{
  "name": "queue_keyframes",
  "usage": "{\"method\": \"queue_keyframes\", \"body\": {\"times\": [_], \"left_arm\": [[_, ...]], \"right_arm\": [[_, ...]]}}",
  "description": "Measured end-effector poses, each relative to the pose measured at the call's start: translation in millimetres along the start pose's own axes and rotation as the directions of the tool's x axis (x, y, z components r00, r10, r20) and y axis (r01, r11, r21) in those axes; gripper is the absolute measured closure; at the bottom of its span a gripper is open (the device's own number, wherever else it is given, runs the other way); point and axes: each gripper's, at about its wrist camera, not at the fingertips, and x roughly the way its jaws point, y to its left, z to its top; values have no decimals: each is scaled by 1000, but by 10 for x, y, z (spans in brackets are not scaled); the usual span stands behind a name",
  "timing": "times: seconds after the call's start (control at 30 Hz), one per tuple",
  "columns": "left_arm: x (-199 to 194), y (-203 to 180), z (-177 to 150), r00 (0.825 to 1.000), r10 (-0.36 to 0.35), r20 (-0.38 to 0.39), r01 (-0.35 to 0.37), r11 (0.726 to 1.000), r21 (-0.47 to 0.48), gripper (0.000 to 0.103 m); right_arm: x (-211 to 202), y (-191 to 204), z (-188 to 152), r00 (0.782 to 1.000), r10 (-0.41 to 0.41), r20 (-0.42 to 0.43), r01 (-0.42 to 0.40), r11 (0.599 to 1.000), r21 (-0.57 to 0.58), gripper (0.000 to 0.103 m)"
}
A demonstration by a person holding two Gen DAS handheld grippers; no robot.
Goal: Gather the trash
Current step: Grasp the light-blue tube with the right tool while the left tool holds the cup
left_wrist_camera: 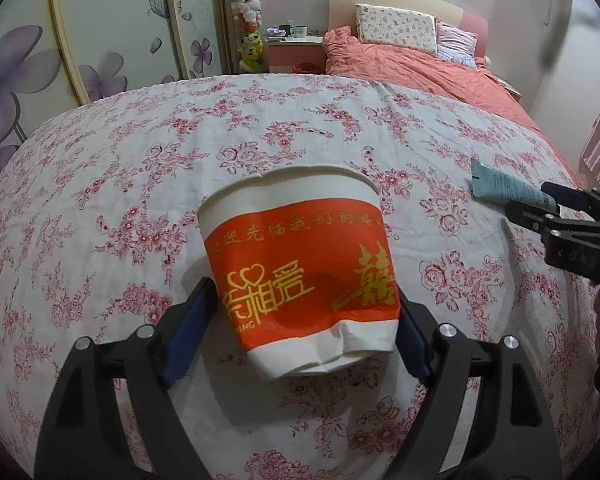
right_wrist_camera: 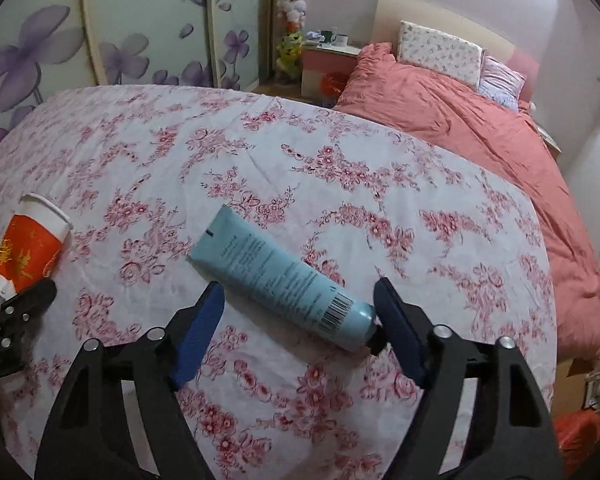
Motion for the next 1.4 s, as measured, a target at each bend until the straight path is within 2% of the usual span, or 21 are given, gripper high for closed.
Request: {"method": "queue_keyframes", "body": {"times": [0.17, 0.2, 0.3, 0.37, 0.43, 0.6, 0.67, 0.73, 0.83, 0.93, 1.0, 1.07, 1.33, 1.4], "left_arm": [[1, 2, 0, 1000, 1, 0, -1, 1000, 0, 23], [0, 1, 0, 1000, 1, 0, -1, 1000, 0, 23], [-1, 0, 1, 1000, 0, 0, 0, 1000, 0, 23], [2, -2, 3, 1000, 2, 0, -2, 1000, 0, 23], [2, 3, -11, 1000, 3, -1, -3, 1000, 0, 22], [4, 3, -7, 1000, 3, -1, -3, 1000, 0, 22], [4, 5, -6, 1000, 3, -1, -3, 1000, 0, 22], [2, 2, -2, 1000, 2, -1, -2, 1000, 0, 22], [2, 6, 0, 1000, 2, -1, -2, 1000, -1, 22], [14, 1, -11, 1000, 4, -2, -4, 1000, -2, 21], [23, -7, -6, 1000, 4, -2, -4, 1000, -2, 21], [24, -6, -9, 1000, 4, -2, -4, 1000, -2, 21], [19, -7, -6, 1000, 3, -1, -3, 1000, 1, 23], [-8, -31, -25, 1000, -6, 8, 6, 1000, 14, 32]], "right_arm": [[-162, -55, -81, 987, 162, 4, -162, 983, 82, 43], [-164, -46, -85, 986, 164, 4, -164, 983, 88, 43], [-124, 77, -68, 996, 91, 4, -91, 995, 47, 42], [-97, 163, -46, 997, 72, 11, -72, 997, 14, 36], [-70, 201, -40, 997, 72, -7, -72, 997, 2, 32], [-112, 194, -135, 994, 86, -66, -86, 996, 12, 33], [-162, 210, -213, 990, 116, -80, -114, 993, 22, 39], [-182, 237, -234, 992, 102, -73, -102, 995, 14, 42], [-194, 270, -241, 996, 69, -65, -67, 997, 22, 43], [-158, 248, -199, 999, 34, -37, -31, 995, 91, 43], [-123, 219, -190, 999, 9, -37, -5, 994, 111, 52], [-135, 204, -208, 1000, -22, -21, 24, 992, 125, 74], [-396, -26, -577, 998, -64, -29, 69, 974, 215, 76], [-503, -68, -725, 996, -85, -31, 90, 967, 239, 76]]}}
